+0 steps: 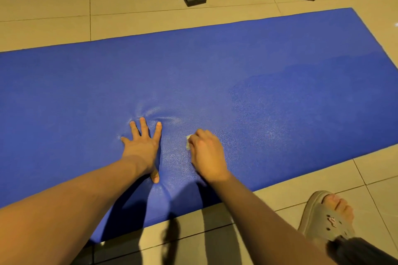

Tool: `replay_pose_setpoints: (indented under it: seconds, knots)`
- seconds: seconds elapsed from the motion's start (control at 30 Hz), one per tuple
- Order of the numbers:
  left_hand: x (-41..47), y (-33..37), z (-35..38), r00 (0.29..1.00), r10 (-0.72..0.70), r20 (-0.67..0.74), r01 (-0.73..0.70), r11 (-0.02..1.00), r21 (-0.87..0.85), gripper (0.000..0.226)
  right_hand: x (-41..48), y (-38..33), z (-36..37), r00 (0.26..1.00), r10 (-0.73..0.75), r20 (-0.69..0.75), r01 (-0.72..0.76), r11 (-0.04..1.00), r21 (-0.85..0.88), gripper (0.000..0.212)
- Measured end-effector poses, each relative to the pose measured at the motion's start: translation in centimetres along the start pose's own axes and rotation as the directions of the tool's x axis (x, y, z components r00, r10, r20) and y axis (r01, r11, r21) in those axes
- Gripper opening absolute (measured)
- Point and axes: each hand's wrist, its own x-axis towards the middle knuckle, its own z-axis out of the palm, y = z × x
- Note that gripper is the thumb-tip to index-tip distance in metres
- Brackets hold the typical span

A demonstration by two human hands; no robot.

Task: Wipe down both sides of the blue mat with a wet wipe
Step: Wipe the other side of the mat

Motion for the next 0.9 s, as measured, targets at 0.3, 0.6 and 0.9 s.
replay_pose_setpoints:
  seconds: [0.3, 0.6, 0.9]
  knots:
    - [0.0, -0.1, 0.0, 1.0, -0.001, -0.014, 0.001, 1.0, 0.019, 0.172, 2.3, 9.6, -4.5, 0.882, 0.442, -0.161, -0.461, 0.882, -0.101, 0.012]
    - [0.0, 0.0, 0.0, 1.0, -0.01, -0.016, 0.01, 0.999, 0.044, 0.172, 0.4, -2.7, 1.6, 0.999, -0.018, -0.034, 0.016, 0.997, -0.077, 0.009]
    - [0.2, -0.1, 0.1, 1.0, -0.005, -0.004, 0.005, 1.0, 0.019, 0.173, 3.5, 9.7, -4.7, 0.952, 0.293, -0.092, -0.307, 0.891, -0.334, 0.012]
